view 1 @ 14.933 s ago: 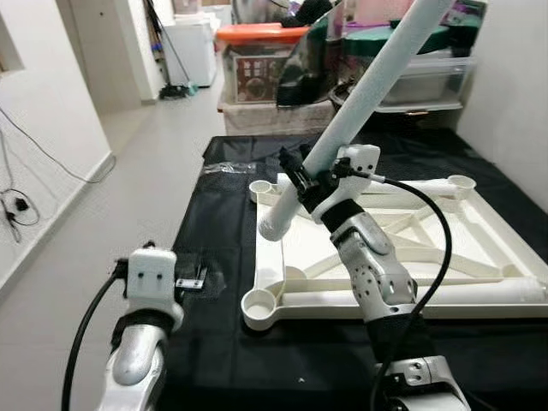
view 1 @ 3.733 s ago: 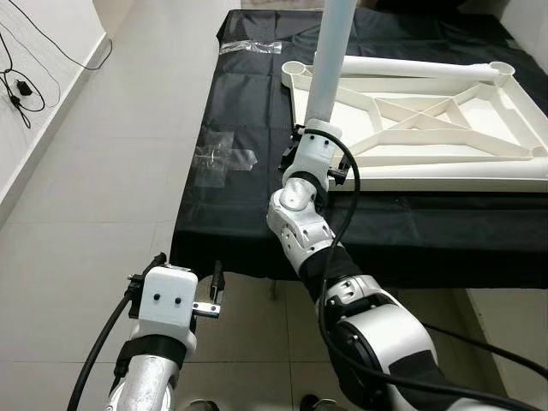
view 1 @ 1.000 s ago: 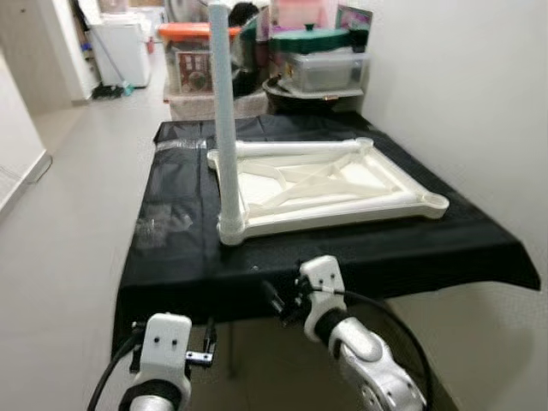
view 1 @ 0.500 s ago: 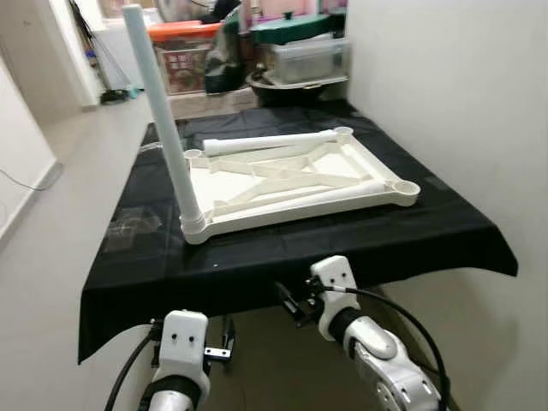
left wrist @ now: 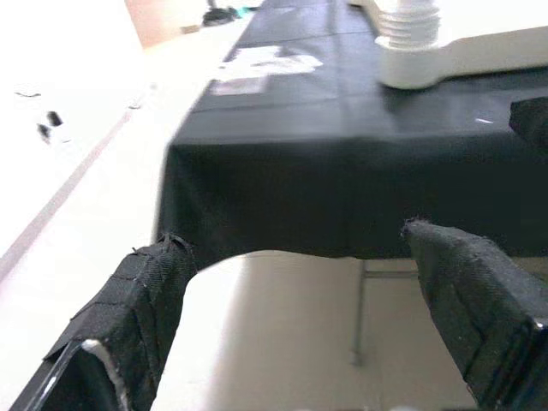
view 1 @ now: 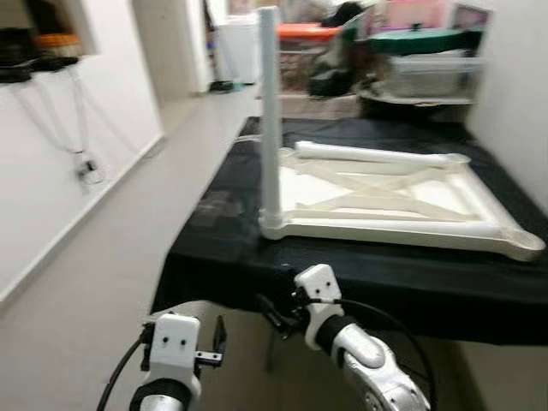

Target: Building children table

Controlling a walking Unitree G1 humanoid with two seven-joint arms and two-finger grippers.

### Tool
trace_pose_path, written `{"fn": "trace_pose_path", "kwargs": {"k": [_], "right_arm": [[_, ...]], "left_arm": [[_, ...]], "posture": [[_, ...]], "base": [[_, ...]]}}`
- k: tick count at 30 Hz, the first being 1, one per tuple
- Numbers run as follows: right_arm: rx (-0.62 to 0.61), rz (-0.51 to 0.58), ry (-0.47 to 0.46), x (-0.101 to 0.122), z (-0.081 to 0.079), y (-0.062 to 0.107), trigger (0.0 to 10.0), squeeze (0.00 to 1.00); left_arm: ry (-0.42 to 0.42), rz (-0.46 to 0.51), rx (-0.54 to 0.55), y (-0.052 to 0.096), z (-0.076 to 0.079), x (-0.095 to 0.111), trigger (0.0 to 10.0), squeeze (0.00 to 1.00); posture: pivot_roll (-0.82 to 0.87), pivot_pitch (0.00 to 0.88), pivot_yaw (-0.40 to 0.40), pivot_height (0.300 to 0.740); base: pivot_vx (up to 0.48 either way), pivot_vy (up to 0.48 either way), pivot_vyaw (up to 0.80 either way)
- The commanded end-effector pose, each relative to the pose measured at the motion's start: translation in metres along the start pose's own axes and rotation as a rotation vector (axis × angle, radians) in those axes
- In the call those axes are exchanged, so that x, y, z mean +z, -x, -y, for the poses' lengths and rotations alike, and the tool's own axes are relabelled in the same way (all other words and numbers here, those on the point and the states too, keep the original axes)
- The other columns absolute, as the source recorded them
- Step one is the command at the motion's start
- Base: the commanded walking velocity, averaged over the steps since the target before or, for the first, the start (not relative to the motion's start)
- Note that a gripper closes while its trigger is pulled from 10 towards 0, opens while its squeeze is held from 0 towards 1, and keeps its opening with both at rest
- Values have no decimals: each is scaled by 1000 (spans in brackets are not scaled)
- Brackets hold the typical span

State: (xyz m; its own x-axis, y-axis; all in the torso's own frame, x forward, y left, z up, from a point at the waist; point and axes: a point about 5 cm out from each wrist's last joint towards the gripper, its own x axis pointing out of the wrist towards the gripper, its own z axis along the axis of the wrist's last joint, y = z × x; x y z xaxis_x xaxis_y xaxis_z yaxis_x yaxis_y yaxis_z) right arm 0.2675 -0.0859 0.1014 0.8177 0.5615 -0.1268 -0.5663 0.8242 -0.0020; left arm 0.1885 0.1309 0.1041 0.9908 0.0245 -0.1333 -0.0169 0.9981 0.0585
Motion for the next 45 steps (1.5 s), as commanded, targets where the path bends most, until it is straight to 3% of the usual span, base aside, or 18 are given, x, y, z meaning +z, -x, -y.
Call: {"fn": "trace_pose_path", "kwargs": {"k": [1, 4, 5, 8, 11, 14, 16, 20, 23, 30, 45], "right_arm": [[-21, 18, -25, 3, 1, -3, 10000, 0], [-50, 23, -27, 4, 5, -3, 10000, 0], [-152, 47, -30, 9, 19, -4, 10000, 0], [-222, 59, -25, 12, 28, -4, 10000, 0], [-394, 71, -35, 16, 49, 0, 10000, 0], [-478, 78, -42, 18, 60, 3, 10000, 0], [-601, 106, -23, 26, 78, 7, 10000, 0], [-637, 115, -21, 29, 83, 7, 10000, 0], [-772, 153, -18, 44, 113, 6, 10000, 0], [-815, 187, -13, 56, 124, 3, 10000, 0], [-844, 188, -23, 52, 123, 0, 10000, 0]], "left_arm": [[-15, 26, 28, -1, -6, 5, 10000, 0], [-21, 44, 45, -2, -9, 9, 10000, 0], [-38, 91, 103, -5, -23, 20, 10000, 0], [-51, 115, 143, -7, -31, 25, 10000, 0], [-72, 168, 262, -6, -53, 37, 10000, 0], [-84, 186, 326, -4, -64, 41, 10000, 0], [-128, 207, 445, 2, -85, 48, 10000, 0], [-142, 211, 481, 5, -91, 50, 10000, 0], [-185, 228, 579, 9, -110, 56, 10000, 0], [-176, 217, 575, 6, -113, 55, 10000, 0], [-172, 212, 559, 5, -110, 55, 10000, 0]], "posture": [[-7, 0, -1, 740], [-7, 0, -1, 740], [-8, 0, 0, 740], [-8, 0, 0, 740], [-8, 0, 0, 740], [-8, 0, 0, 740], [2, 0, -3, 740], [2, 0, -3, 740], [2, 0, -3, 740], [11, 0, -4, 740], [14, 0, -2, 740]], "base": [[0, 0, 0], [0, 0, 0], [0, 0, 0], [0, 0, 0], [0, 0, 0], [0, 0, 0], [0, 0, 0], [0, 0, 0], [94, 0, 0], [324, 0, 0], [366, 0, 0]]}}
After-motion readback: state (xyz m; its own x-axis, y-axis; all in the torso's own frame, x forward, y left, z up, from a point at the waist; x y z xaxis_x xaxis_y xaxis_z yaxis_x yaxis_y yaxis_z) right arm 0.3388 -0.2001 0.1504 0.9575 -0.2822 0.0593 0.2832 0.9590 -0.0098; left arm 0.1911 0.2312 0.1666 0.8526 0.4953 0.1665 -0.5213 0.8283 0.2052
